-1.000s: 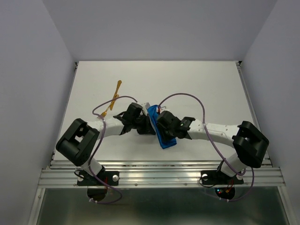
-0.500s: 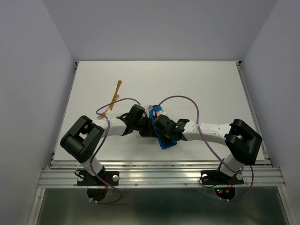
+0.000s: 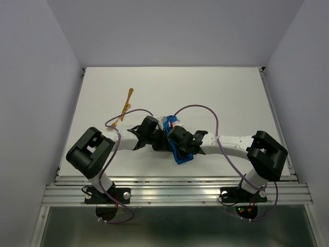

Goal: Fold the napkin into a case and place the utensils inside
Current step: Smooth out the smaller rectangle-folded napkin at the center of the board.

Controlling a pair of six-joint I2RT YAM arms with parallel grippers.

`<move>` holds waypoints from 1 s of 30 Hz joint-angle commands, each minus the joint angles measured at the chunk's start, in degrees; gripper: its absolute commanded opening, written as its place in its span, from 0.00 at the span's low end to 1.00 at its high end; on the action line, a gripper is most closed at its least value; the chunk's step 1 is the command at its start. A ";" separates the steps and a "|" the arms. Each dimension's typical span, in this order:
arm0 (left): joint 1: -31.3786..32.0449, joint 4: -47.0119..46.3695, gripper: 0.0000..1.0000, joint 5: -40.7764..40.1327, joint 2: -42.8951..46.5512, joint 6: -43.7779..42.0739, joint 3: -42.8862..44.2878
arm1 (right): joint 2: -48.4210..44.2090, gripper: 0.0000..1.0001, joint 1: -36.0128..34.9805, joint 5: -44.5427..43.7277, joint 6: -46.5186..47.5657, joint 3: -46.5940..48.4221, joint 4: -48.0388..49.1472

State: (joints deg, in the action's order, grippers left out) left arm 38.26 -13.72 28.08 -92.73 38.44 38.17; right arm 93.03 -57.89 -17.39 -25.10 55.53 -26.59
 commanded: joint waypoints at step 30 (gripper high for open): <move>1.11 -2.54 0.00 0.58 -1.23 0.41 -0.56 | -1.19 0.01 -1.17 4.73 -0.21 6.26 2.77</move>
State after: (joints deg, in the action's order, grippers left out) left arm 38.89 -15.16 28.05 -94.06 39.09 37.93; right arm 92.18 -57.95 -14.09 -25.06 59.22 -26.44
